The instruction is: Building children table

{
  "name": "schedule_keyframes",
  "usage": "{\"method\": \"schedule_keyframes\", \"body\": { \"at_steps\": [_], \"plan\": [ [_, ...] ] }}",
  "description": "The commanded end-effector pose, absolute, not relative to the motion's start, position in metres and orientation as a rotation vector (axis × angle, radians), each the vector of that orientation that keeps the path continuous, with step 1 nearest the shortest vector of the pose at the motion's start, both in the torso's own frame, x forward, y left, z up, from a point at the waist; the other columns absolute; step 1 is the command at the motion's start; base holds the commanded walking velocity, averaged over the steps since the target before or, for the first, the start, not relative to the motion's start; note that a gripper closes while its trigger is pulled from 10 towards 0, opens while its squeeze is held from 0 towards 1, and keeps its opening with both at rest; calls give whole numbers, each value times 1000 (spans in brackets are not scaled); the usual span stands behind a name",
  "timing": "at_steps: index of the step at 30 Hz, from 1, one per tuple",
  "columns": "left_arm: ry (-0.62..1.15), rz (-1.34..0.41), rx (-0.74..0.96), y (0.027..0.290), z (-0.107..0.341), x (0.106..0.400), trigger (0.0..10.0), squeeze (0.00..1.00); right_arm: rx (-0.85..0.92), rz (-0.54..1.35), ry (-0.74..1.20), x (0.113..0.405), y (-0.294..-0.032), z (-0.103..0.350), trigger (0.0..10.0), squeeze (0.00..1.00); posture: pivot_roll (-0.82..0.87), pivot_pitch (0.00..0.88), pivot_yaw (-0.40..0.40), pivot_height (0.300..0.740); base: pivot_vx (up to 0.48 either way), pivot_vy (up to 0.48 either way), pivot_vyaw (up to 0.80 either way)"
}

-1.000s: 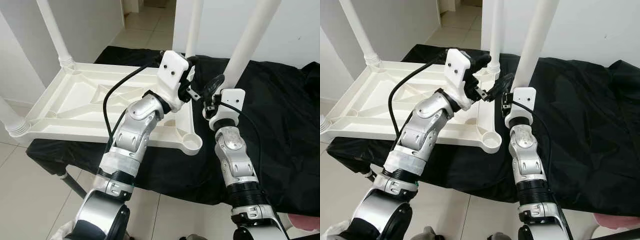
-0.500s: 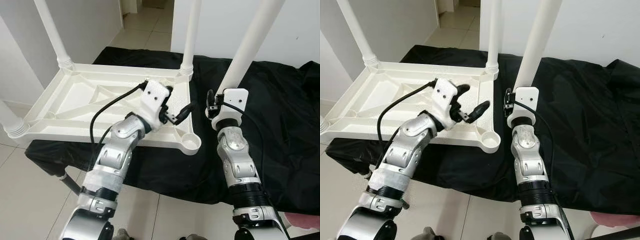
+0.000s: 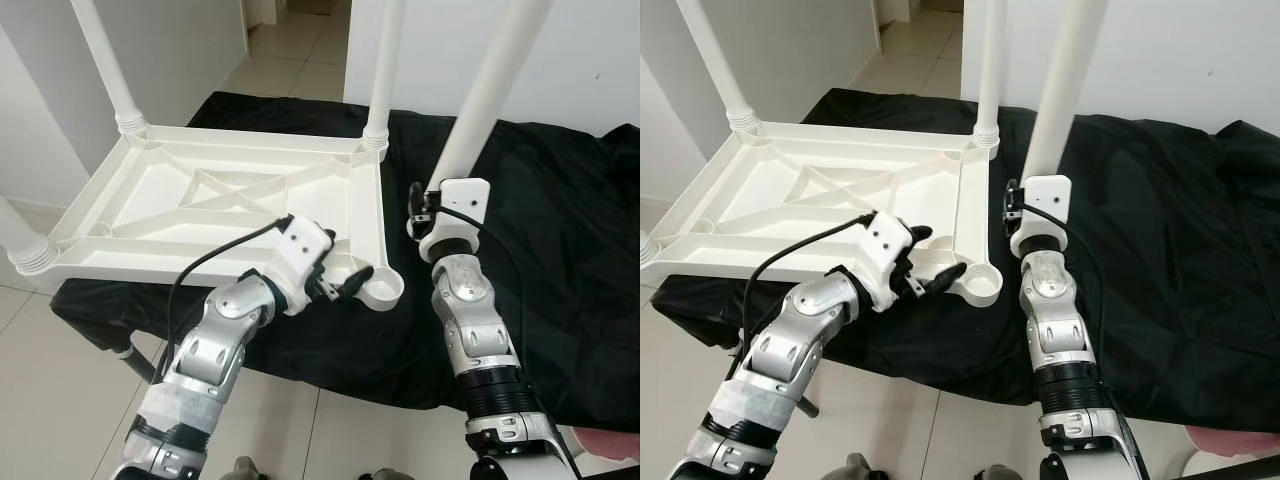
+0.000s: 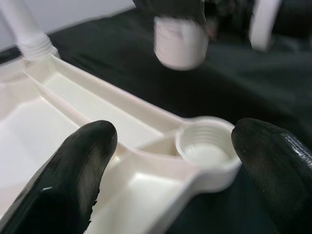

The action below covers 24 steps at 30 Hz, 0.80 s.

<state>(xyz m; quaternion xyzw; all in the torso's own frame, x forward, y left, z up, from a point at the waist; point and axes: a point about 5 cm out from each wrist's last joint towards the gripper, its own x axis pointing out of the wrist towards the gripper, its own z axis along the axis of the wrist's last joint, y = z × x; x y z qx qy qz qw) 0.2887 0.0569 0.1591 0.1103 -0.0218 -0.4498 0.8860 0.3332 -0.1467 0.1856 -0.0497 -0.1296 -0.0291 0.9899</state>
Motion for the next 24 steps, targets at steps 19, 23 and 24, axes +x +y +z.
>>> {"method": "schedule_keyframes", "body": {
  "at_steps": [19,23,24],
  "plan": [
    [137,-976,446,60,131,303,10000,0,-104,-100,-256,329,-156,186,10000,0,-75,7,29,740,0,0,0],
    [143,-990,480,61,130,307,10000,0,-107,-97,-258,329,-155,187,10000,0,-77,6,36,740,0,0,0],
    [146,-999,505,61,130,310,10000,0,-109,-97,-259,330,-154,188,10000,0,-79,5,40,740,0,0,0]
  ]
}}
